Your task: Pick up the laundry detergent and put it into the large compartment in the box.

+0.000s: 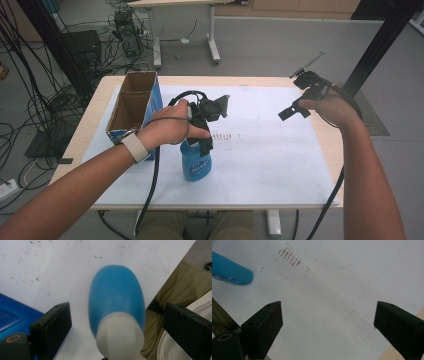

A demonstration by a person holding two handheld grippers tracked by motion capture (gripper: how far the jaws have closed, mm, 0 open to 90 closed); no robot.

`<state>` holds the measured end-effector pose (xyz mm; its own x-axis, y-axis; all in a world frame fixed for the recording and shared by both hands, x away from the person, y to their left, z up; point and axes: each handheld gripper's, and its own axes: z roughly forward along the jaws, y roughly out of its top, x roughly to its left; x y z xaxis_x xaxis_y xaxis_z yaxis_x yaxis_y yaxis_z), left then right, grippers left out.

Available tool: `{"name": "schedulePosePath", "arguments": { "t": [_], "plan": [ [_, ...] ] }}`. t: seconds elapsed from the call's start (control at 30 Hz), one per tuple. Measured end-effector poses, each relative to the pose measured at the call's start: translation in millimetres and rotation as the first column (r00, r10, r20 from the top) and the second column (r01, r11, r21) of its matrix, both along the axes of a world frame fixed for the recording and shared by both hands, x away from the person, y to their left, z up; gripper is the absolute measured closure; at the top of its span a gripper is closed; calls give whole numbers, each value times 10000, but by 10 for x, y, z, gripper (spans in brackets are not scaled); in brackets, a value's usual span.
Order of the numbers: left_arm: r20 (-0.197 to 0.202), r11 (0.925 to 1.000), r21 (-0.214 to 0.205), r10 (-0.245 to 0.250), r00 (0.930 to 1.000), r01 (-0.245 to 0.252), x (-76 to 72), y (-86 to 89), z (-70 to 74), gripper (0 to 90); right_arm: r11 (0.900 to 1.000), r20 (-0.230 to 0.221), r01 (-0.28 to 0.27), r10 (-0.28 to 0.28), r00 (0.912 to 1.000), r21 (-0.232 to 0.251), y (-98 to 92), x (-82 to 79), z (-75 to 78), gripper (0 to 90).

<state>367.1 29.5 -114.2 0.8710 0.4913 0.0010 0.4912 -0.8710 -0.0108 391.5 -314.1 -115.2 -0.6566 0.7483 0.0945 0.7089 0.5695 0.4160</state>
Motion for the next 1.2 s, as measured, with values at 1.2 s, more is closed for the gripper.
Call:
{"name": "schedulePosePath", "arguments": {
  "t": [1.2],
  "plan": [
    [57,9995,-203,240,9997,-239,13,61,-11,89,10000,-24,3,-3,10000,-21,9,15,-2,82]
  ]
}}
